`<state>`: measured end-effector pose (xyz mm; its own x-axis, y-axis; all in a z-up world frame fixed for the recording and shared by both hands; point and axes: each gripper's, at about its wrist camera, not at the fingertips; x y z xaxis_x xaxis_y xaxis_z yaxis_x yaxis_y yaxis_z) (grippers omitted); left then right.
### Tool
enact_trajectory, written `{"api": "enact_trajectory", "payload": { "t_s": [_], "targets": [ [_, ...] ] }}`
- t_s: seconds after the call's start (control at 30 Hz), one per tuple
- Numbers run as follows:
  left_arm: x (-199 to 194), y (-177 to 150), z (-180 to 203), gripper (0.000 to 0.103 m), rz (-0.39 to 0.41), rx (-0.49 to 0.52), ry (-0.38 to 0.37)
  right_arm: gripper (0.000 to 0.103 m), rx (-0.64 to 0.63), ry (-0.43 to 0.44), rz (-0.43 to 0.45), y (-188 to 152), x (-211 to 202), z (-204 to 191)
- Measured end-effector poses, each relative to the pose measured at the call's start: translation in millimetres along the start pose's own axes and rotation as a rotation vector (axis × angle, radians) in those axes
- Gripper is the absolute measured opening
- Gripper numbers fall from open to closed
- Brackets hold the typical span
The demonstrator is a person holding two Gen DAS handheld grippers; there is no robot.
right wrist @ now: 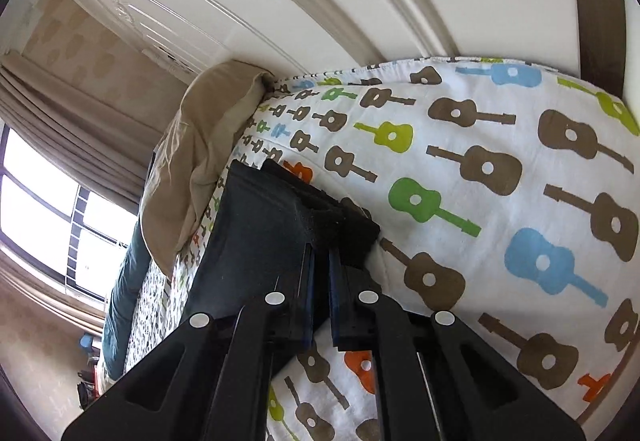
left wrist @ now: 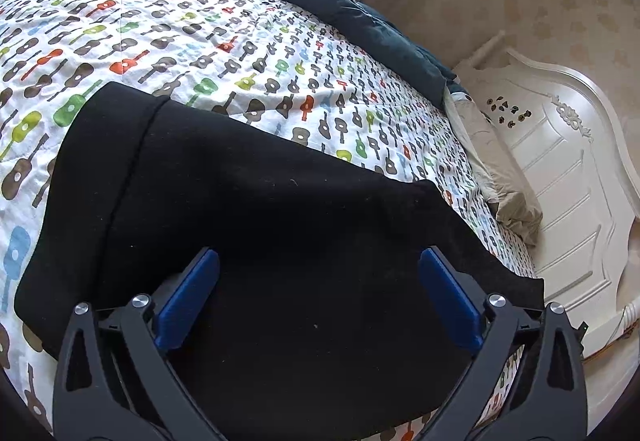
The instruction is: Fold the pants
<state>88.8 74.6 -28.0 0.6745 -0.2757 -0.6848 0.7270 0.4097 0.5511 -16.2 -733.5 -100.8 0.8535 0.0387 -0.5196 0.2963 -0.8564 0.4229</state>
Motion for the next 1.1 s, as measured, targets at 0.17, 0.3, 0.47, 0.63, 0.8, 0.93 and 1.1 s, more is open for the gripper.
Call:
{"api": "enact_trajectory", "payload": {
  "t_s": [0.17, 0.3, 0.47, 0.63, 0.8, 0.93, 1.1],
  "targets": [
    [0, 0, 0, 0.1, -0.002, 0.003, 0.0, 0.013, -0.086, -0.037, -0.003, 10, -11, -28],
    [1, 0, 0, 0.1, -0.002, 0.004, -0.001, 0.032, -0.265, -0.166, 0.084, 27, -23, -72],
    [2, 1, 1, 0.1, 0.002, 0.014, 0.007, 0.043, -0.341, -0.107, -0.007, 59, 16, -102],
    [2, 0, 3, 0.1, 0.009, 0.034, 0.022, 0.043, -0.449, -0.167, -0.182, 68, 83, -113],
    [3, -1, 3, 0.1, 0.01, 0.04, 0.033, 0.01, -0.533, -0.266, -0.292, 56, 121, -112],
    [4, -1, 3, 0.1, 0.011, 0.043, 0.035, 0.006, -0.535, -0.27, -0.25, 56, 118, -108],
    [3, -1, 4, 0.1, 0.011, 0.04, 0.033, 0.005, -0.49, -0.243, -0.169, 63, 103, -96]
  ]
}}
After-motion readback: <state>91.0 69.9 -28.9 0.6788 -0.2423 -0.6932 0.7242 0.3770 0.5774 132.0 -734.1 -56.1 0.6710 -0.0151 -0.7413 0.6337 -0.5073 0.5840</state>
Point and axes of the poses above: each gripper's, at about its wrist camera, not at the fingertips, and x roughly the way its jaws point, z to its right, y to its top, and after that the axes turned 7 degrees about y, right-handed
